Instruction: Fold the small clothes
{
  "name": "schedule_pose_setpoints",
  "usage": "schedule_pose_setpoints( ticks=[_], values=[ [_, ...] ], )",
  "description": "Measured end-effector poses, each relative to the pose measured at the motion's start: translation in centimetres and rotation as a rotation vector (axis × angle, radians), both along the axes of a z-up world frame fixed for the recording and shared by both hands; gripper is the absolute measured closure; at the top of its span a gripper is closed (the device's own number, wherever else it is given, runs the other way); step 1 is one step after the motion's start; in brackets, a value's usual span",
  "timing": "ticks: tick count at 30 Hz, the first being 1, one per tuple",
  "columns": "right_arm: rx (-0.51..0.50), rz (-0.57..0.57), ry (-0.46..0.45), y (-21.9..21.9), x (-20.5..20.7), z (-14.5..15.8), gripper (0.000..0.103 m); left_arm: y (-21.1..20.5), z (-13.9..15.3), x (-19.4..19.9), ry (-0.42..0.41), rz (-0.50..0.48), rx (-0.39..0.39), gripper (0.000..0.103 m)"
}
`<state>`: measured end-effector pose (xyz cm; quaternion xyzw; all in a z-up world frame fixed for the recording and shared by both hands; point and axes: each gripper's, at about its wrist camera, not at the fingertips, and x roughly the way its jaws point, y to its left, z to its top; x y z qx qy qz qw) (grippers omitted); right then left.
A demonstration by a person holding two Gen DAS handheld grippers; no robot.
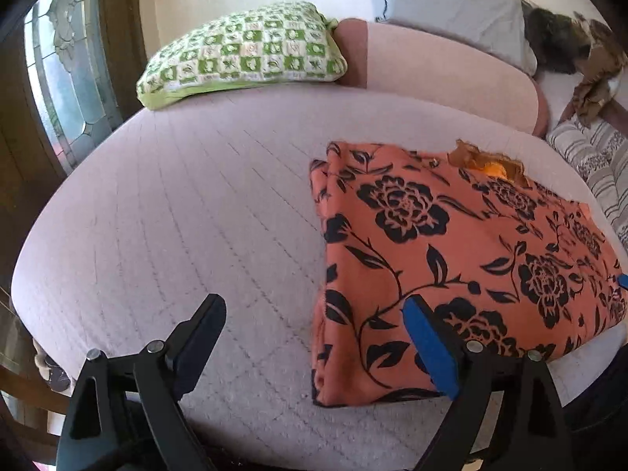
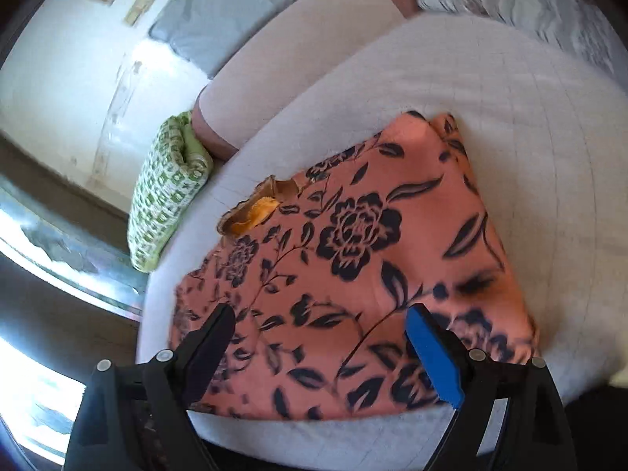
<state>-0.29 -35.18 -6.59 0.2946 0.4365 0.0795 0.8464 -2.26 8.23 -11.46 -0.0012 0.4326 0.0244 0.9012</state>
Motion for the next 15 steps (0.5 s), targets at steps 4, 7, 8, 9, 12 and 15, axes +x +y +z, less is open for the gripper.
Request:
schedule_pose_setpoints(
  ticks=[4, 7, 8, 9, 12, 15],
  values=[
    [0.031, -0.061, 0.059, -0.8, 0.1, -2.6, 0.012, 0.0, -1.9, 0.3, 0.084, 0.007, -0.012, 0.010],
    [0.034, -0.055, 0.086, -0.6, 0.2, -1.6, 0.012, -0.4, -0.1, 0.0, 0.037, 0.004, -0.004, 0.010],
    [0.027, -0.060, 0.073, -0.7, 0.1, -1.1, 0.012, -0.7, 0.4, -0.1, 0.013, 0.001, 0.009, 0.010],
    [0.015, -0.063, 0.047, -0.6, 0.1, -0.4, 0.012, -1.3, 1.1, -0.3, -0.014, -0.009, 0.017, 0.010],
    [-0.022, -0.048, 0.019, -0.8, 0.5, -0.5, 0.012, -1.5, 0.2, 0.5, 0.005, -0.030, 0.033, 0.010],
    [0.008, -0.048, 0.050, -1.5, 0.7, -2.6, 0.012, -1.5, -2.3, 1.6, 0.098, -0.007, 0.042, 0.007]
  ],
)
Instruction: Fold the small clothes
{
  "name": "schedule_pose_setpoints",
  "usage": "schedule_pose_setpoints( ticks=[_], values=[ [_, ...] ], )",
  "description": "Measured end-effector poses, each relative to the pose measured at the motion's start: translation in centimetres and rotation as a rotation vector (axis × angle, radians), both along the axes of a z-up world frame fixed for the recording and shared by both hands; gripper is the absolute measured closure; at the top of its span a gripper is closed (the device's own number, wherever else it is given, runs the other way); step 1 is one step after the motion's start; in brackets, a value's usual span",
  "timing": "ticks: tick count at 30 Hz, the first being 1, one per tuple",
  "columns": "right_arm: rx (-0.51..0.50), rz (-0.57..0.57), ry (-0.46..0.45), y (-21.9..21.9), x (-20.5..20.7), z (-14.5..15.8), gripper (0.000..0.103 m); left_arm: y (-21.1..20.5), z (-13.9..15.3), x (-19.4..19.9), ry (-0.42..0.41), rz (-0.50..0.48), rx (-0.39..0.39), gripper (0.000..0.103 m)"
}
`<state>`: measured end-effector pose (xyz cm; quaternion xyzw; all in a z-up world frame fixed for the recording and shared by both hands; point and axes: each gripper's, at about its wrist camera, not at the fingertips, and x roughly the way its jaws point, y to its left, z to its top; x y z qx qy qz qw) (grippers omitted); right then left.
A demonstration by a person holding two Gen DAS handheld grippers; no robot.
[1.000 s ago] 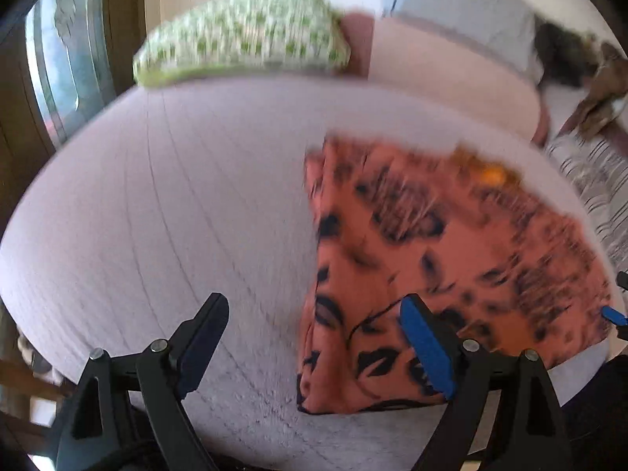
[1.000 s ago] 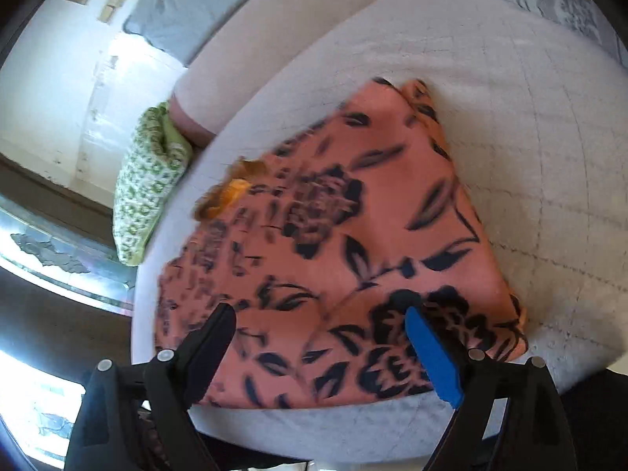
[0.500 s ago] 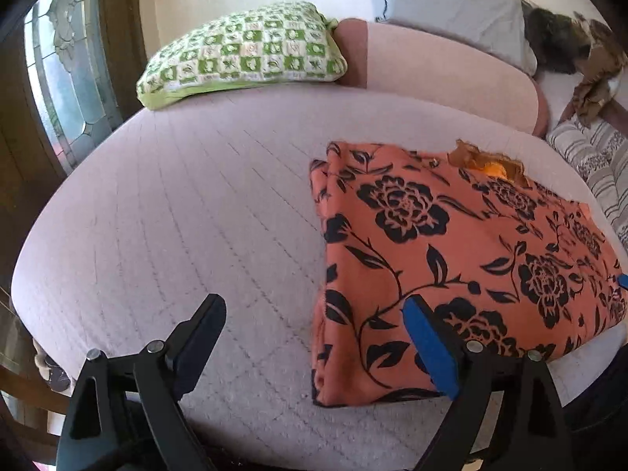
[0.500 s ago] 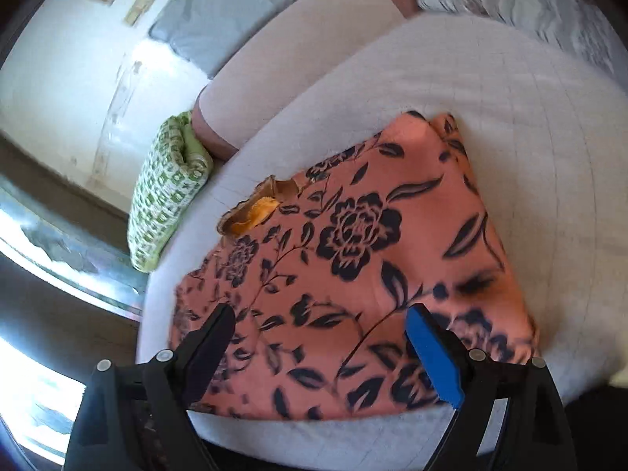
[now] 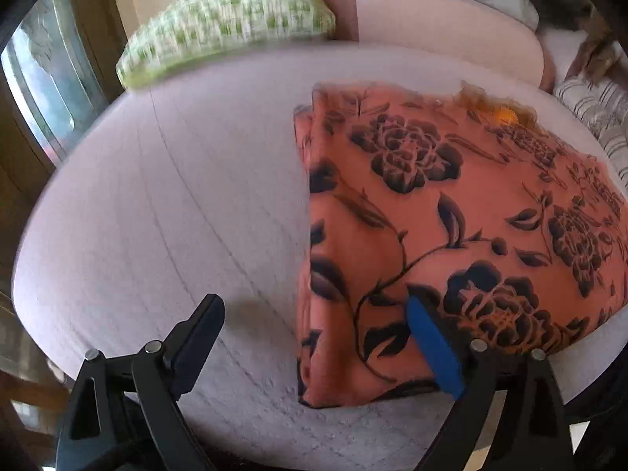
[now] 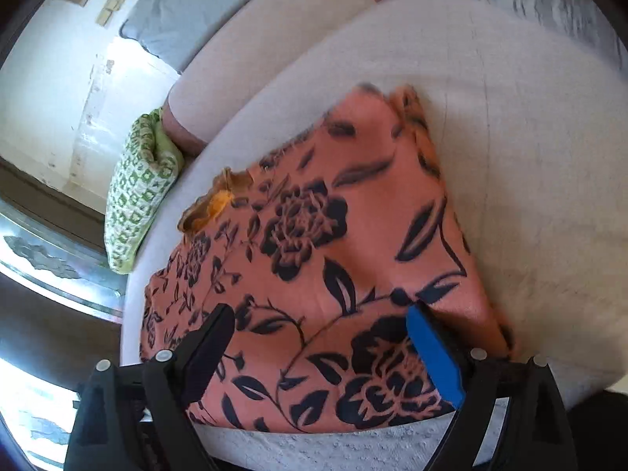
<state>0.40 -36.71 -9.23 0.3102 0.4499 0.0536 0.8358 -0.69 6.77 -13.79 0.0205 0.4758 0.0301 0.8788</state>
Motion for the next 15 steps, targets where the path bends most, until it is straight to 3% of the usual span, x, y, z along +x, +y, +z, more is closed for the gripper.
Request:
schedule_pose_setpoints(
  ticks=[3, 6, 9, 12, 13, 15],
  values=[
    [-0.051, 0.019, 0.008, 0.8, -0.3, 0.7, 0.012, 0.4, 0.7, 0.0, 0.004, 0.029, -0.037, 0.007],
    [-0.028, 0.023, 0.002, 0.8, 0.1, 1.8, 0.012, -0.2, 2.0, 0.4, -0.044, 0.006, 0.006, 0.007],
    [-0.055, 0.013, -0.070, 0.6, 1.1, 3.9, 0.012, -0.8, 2.8, 0.9, -0.096, -0.012, 0.002, 0.007],
    [-0.065, -0.011, -0.036, -0.2, 2.4, 2.8, 0.012, -0.8, 0.8, 1.6, -0.018, 0.002, 0.040, 0.007],
    [-0.057, -0.017, -0.005, -0.6, 2.8, 1.6, 0.012, 0.0, 0.4, 0.5, 0.009, 0.008, 0.032, 0.006],
    [-0.034, -0.034, -0.052, -1.1, 2.2, 1.1, 0.012, 0.9, 0.7, 0.0, 0.002, 0.038, -0.020, 0.006]
  ],
)
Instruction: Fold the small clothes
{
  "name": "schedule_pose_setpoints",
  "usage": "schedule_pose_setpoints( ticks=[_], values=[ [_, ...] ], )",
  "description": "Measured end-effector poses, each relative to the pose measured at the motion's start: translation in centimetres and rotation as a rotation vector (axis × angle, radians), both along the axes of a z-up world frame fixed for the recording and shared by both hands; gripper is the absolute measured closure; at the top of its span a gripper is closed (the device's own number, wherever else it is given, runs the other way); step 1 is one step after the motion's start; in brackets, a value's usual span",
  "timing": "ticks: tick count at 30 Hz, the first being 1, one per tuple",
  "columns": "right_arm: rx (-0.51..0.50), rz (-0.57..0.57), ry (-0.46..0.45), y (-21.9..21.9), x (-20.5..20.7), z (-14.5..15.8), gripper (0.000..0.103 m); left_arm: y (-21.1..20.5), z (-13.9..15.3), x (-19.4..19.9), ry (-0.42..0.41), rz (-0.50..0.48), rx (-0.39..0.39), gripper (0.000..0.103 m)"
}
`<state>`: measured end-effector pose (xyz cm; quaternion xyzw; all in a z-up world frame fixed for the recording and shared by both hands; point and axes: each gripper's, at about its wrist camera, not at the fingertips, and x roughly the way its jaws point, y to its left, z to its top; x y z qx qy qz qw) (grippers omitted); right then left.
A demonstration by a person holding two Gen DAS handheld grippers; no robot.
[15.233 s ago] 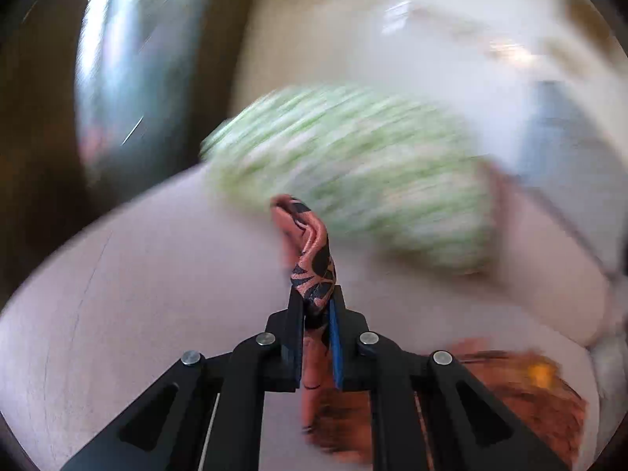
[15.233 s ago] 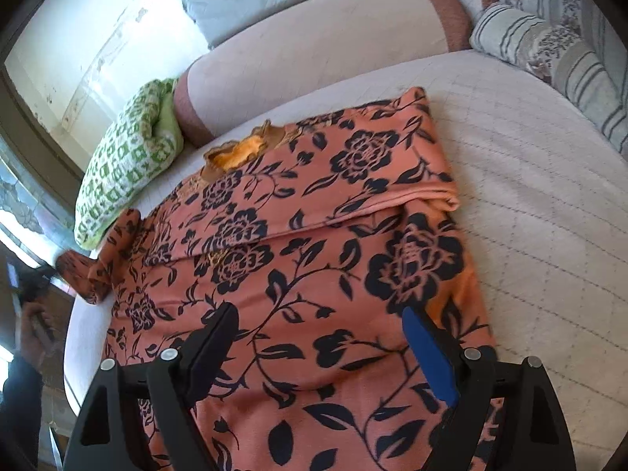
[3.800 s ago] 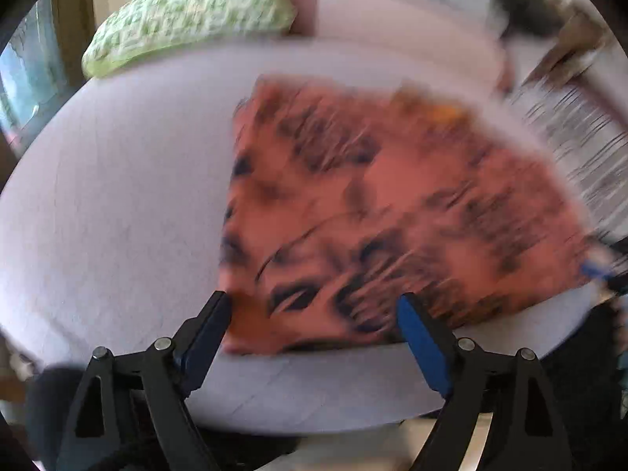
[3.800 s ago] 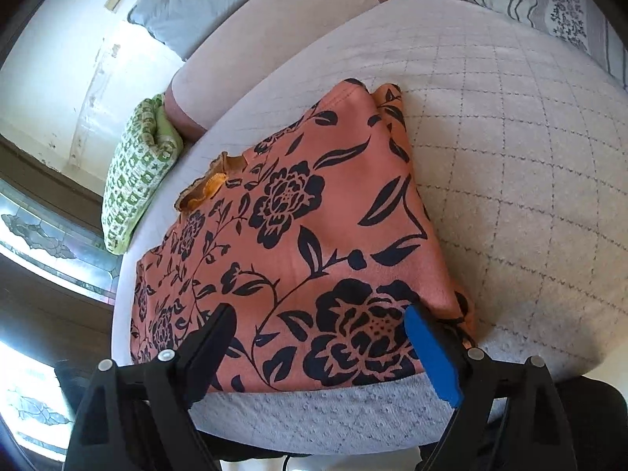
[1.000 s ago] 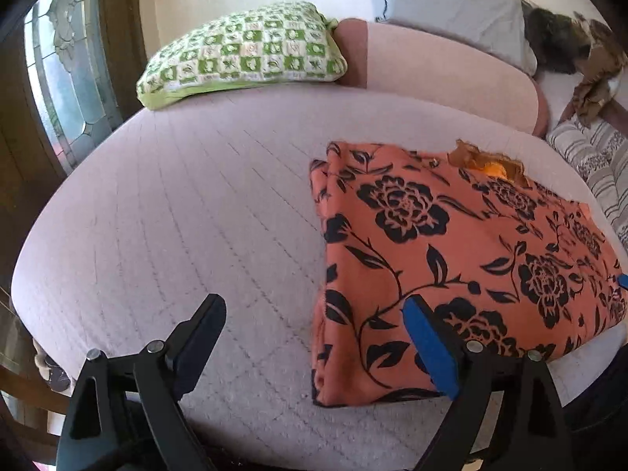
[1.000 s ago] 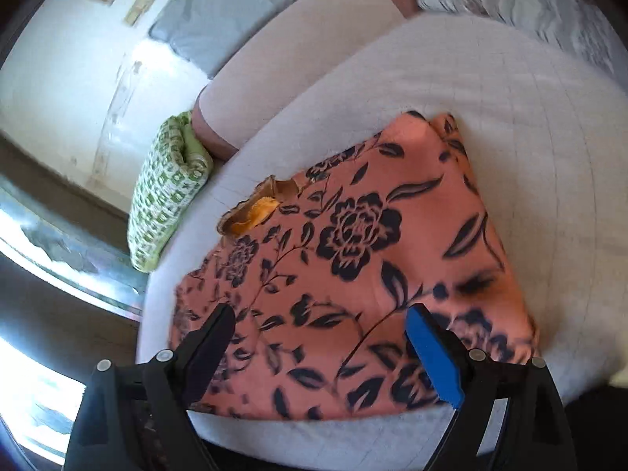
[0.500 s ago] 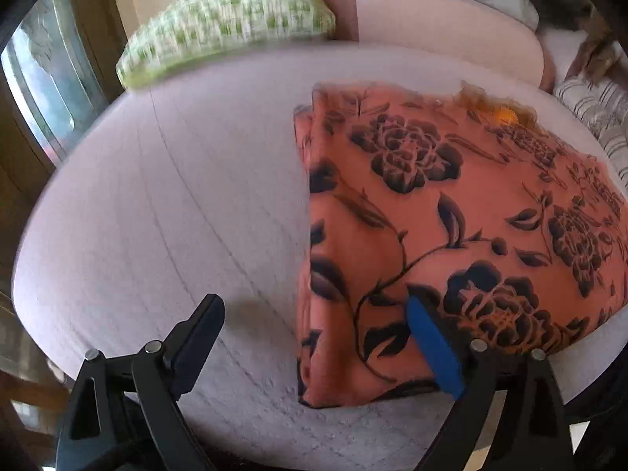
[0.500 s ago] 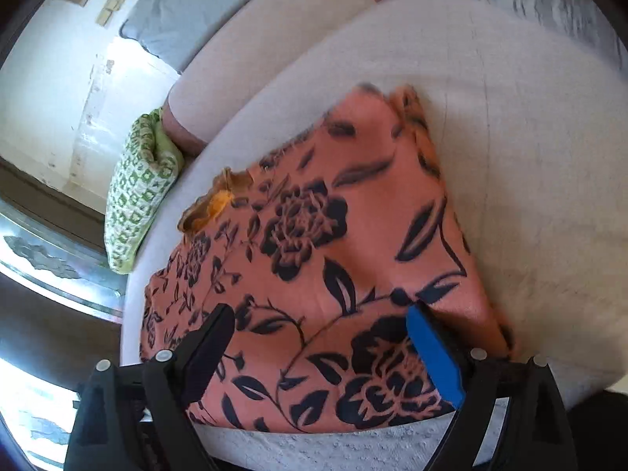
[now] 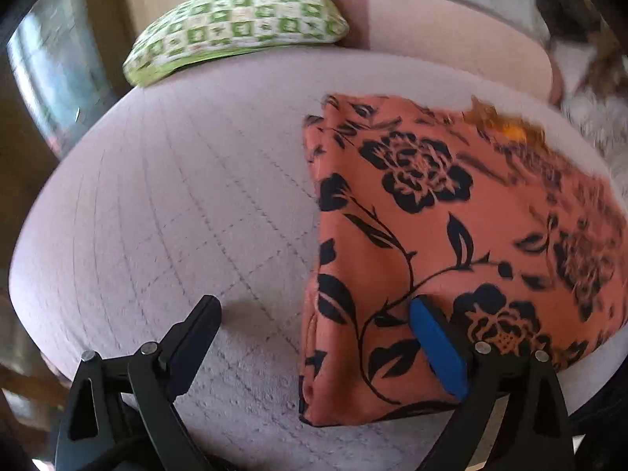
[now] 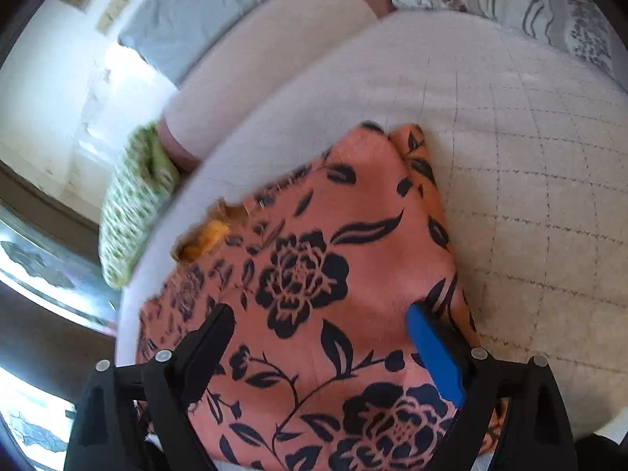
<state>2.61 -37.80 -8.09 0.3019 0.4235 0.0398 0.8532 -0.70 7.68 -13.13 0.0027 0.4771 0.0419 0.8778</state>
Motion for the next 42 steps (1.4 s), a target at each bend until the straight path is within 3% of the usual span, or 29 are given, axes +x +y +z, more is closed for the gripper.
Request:
schedule_pose_setpoints(
  ticks=[2, 4, 8, 10, 12, 15, 21, 29, 35, 38, 40, 42],
  values=[
    [-0.027, 0.019, 0.017, 0.4, 0.1, 0.6, 0.012, 0.3, 0.6, 0.0, -0.001, -0.002, -0.012, 0.006],
    [-0.020, 0.023, 0.026, 0.5, 0.4, 1.4, 0.012, 0.0, 1.8, 0.1, -0.048, -0.016, 0.023, 0.006],
    [-0.025, 0.025, -0.036, 0.5, 1.4, 3.3, 0.012, -0.6, 3.0, 1.0, -0.091, -0.037, -0.002, 0.006],
    [-0.013, 0.002, -0.003, -0.1, 2.4, 2.1, 0.011, -1.0, 2.0, 1.9, -0.067, -0.047, 0.001, 0.006],
    [0.029, -0.028, 0.087, -1.2, 3.2, -0.6, 0.012, -1.6, 0.0, 2.8, 0.012, -0.073, 0.025, 0.006],
    [0.046, -0.051, 0.057, -1.3, 2.5, 0.2, 0.012, -1.0, 0.3, 2.7, -0.005, -0.036, -0.025, 0.005],
    [0.054, -0.062, 0.040, -0.4, -1.5, 2.6, 0.011, -1.7, 2.7, 1.9, -0.093, -0.060, -0.002, 0.005],
    [0.111, 0.000, 0.110, 3.6, -6.8, 0.6, 0.011, -4.6, 3.5, 1.2, -0.095, -0.139, 0.019, 0.005],
    [0.047, 0.060, -0.002, 4.9, -4.1, 3.9, 0.011, -5.4, 4.5, -0.1, -0.114, -0.151, 0.039, 0.005],
    [0.027, 0.071, -0.014, 5.0, -1.4, 4.3, 0.011, -5.5, 4.7, -0.4, -0.114, -0.152, 0.042, 0.005],
    [-0.012, 0.061, 0.018, 4.8, 0.1, 3.0, 0.011, -5.6, 4.8, -0.5, -0.113, -0.159, 0.041, 0.005],
    [-0.018, 0.045, 0.143, 4.0, 1.5, -0.4, 0.011, -5.8, 4.9, -0.5, -0.110, -0.169, 0.045, 0.005]
  ],
)
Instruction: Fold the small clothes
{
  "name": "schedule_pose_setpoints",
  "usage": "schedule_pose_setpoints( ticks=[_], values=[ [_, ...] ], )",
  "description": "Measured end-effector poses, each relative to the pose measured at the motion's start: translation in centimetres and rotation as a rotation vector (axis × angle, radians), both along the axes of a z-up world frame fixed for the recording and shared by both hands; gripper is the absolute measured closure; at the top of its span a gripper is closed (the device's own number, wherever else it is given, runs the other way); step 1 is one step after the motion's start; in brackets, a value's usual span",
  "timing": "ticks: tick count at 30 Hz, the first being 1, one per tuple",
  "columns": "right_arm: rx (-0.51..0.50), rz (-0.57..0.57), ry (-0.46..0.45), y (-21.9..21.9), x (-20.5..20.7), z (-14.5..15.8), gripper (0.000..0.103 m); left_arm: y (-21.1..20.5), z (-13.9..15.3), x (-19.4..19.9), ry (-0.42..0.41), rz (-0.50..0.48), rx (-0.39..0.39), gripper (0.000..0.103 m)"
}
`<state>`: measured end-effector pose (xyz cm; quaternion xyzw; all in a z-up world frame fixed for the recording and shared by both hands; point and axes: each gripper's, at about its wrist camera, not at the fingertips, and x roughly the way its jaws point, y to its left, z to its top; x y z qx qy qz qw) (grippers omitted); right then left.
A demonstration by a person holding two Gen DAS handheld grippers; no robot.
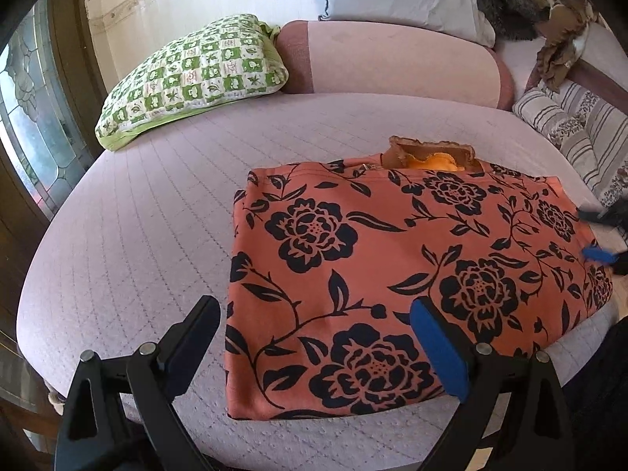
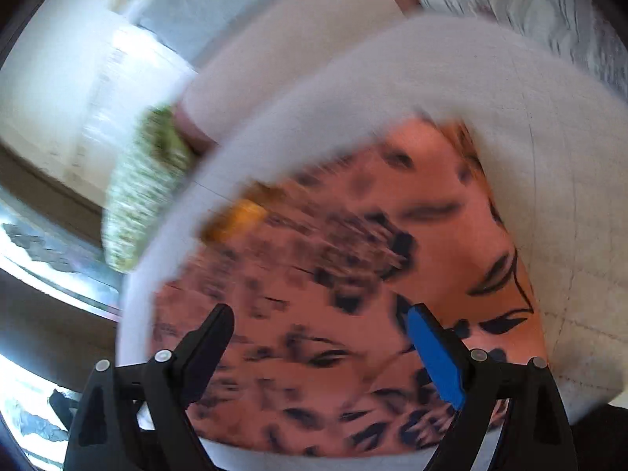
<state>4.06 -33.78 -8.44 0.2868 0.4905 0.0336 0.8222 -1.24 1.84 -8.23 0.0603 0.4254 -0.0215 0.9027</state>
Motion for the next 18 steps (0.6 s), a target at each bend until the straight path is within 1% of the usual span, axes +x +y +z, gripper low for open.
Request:
schedule_pose_setpoints(
  ticks=[1, 2, 5, 7, 8, 10, 11, 13, 16, 18],
  values=[
    [0.024, -0.007, 0.012, -0.5, 0.0, -0.8, 0.011, -0.1, 0.0, 0.0, 0.001, -0.006, 0.004, 0.005],
    [0.030, -0.014, -0.023, -0.6, -0.4, -0.6, 0.011, -0.2, 0.1, 0.0, 0.002, -0.009, 0.010, 0.005],
    [0.036, -0.001, -0.023, -0.7, -1.0, 0.6, 0.011, -0.4, 0.1, 0.1, -0.003, -0.009, 0.018, 0.005],
    [0.012, -0.017, -0.059, -1.3, -2.0, 1.6, 0.011, -0.7, 0.0, 0.3, 0.003, -0.013, 0.009, 0.005],
    [-0.012, -0.031, -0.063, -1.9, -2.6, 2.0, 0.011, -0.8, 0.0, 0.4, 0.005, -0.014, 0.006, 0.005],
    [-0.021, -0.072, -0.046, -3.3, -3.7, 2.2, 0.011, -1.3, -0.1, 0.7, 0.014, -0.019, -0.004, 0.005],
    [-0.009, -0.107, -0.030, -4.1, -4.6, 2.2, 0.011, -1.6, -0.2, 0.9, 0.016, -0.021, -0.009, 0.005],
    [0.046, -0.182, -0.013, -5.4, -6.8, 1.8, 0.011, -2.2, -0.2, 1.2, 0.015, -0.031, -0.023, 0.005],
    [0.112, -0.223, 0.010, -6.0, -9.5, 0.8, 0.011, -3.4, -0.4, 2.1, 0.025, -0.049, -0.045, 0.005],
    [0.152, -0.240, 0.033, -6.0, -10.5, -0.3, 0.011, -4.4, -0.6, 2.7, 0.033, -0.066, -0.062, 0.005]
  ],
)
